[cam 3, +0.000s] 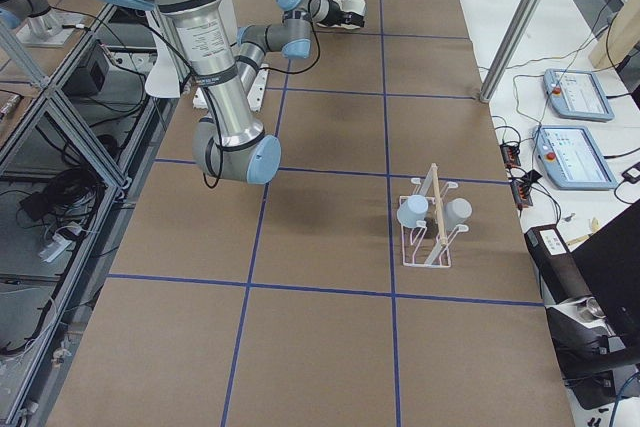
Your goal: Transfer IKEA cup to right arm and place on rack
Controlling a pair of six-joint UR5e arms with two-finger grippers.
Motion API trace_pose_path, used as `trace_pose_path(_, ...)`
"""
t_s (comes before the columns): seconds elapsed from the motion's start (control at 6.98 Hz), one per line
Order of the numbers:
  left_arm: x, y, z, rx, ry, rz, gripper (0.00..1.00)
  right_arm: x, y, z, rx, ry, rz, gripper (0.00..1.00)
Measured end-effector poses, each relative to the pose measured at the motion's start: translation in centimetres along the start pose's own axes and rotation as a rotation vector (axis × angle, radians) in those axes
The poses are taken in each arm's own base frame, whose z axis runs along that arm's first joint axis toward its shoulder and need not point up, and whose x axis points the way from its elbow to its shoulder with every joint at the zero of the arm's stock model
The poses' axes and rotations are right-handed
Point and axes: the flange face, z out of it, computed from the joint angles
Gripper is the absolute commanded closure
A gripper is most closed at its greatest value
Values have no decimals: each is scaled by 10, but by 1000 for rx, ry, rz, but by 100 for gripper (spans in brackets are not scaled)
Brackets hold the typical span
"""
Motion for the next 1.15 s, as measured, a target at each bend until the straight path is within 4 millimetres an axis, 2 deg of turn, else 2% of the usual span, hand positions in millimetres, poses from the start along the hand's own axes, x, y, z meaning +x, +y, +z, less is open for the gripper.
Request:
trace_pose_path(0.14, -1, 1, 1, 1, 0, 0, 100, 0, -1, -1, 3, -1, -3, 10)
trace_pose_path(0.29, -1, 1, 2, 2, 0, -1, 100, 0, -2, -2, 5, -3, -5, 33)
trace_pose_path(0.57, 0, 1, 2, 3, 2, 1, 100, 0, -1, -3, 4, -5, -9, 68)
trace_pose_path(0.72, 0, 1, 2, 2, 2, 1, 93, 1, -1, -3, 3, -3, -11, 75)
trace_pose_path(0.86, 1, 2, 2, 0, 4, 4, 1, 1, 0, -3, 2, 0, -12, 77)
trace_pose_path(1.15, 4, 4, -2, -4, 11, 81, 0, 2, 1, -3, 0, 3, -13, 83)
